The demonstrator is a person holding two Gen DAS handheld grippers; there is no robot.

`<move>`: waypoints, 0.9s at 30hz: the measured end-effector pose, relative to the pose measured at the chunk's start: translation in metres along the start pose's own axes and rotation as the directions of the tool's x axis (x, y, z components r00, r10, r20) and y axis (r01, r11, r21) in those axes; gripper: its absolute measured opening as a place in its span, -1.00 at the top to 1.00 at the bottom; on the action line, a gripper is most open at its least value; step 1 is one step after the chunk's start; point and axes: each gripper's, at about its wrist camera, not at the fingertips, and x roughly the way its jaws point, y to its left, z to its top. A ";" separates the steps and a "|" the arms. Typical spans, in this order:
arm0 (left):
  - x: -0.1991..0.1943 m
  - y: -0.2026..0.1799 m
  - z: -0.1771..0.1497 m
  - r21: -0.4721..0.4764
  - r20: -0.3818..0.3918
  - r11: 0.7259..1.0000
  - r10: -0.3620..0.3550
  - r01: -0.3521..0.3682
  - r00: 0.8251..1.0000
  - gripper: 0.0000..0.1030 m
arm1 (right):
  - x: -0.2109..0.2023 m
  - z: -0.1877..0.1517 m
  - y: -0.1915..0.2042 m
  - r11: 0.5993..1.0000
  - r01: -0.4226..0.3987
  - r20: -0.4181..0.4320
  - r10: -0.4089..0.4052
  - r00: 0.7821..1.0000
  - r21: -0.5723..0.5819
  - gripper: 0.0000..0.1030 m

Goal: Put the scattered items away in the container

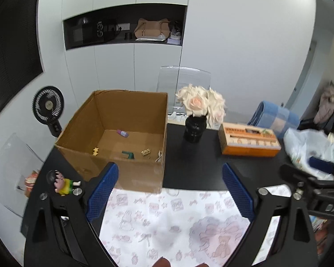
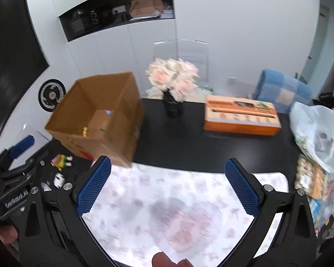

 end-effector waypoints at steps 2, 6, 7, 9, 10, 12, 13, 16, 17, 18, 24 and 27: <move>-0.006 -0.015 -0.013 0.032 0.000 0.999 0.008 -0.008 1.000 -0.81 | -0.011 -0.019 -0.012 0.999 0.033 -0.002 -0.033 0.999 -0.007 -1.00; -0.017 -0.038 -0.042 0.062 -0.010 0.998 -0.009 0.010 1.000 -0.81 | -0.028 -0.057 -0.028 0.996 0.085 -0.010 -0.085 0.996 -0.014 -1.00; -0.019 -0.044 -0.049 0.077 -0.015 0.997 -0.014 0.015 1.000 -0.81 | -0.032 -0.066 -0.031 0.996 0.090 -0.008 -0.090 0.996 -0.006 -1.00; -0.024 -0.055 -0.063 0.100 -0.025 0.995 -0.027 0.029 0.999 -0.81 | -0.041 -0.084 -0.039 0.994 0.105 -0.003 -0.105 0.994 0.009 -1.00; -0.026 -0.059 -0.070 0.108 -0.031 0.994 -0.031 0.034 0.999 -0.81 | -0.045 -0.092 -0.042 0.994 0.111 0.001 -0.111 0.994 0.017 -1.00; -0.030 -0.064 -0.084 0.118 -0.038 0.992 -0.035 0.039 0.999 -0.81 | -0.051 -0.110 -0.048 0.991 0.126 0.006 -0.126 0.992 0.036 -1.00; -0.033 -0.066 -0.091 0.122 -0.038 0.992 -0.035 0.039 0.999 -0.81 | -0.053 -0.118 -0.050 0.991 0.129 0.003 -0.130 0.992 0.042 -1.00; -0.039 -0.070 -0.110 0.134 -0.039 0.990 -0.036 0.041 0.999 -0.81 | -0.055 -0.138 -0.054 0.990 0.135 -0.007 -0.134 0.991 0.052 -1.00; -0.041 -0.071 -0.115 0.137 -0.039 0.990 -0.040 0.045 0.998 -0.81 | -0.056 -0.144 -0.055 0.989 0.138 -0.006 -0.138 0.990 0.056 -1.00; -0.042 -0.071 -0.120 0.133 -0.041 0.990 -0.047 0.052 0.998 -0.81 | -0.058 -0.148 -0.056 0.988 0.142 -0.003 -0.143 0.990 0.062 -1.00; -0.044 -0.071 -0.139 0.118 -0.065 0.991 -0.048 0.055 0.997 -0.81 | -0.059 -0.174 -0.056 0.983 0.173 -0.019 -0.172 0.985 0.065 -1.00; -0.043 -0.072 -0.146 0.117 -0.081 0.992 -0.043 0.052 0.996 -0.81 | -0.057 -0.186 -0.055 0.979 0.190 -0.029 -0.189 0.982 0.067 -1.00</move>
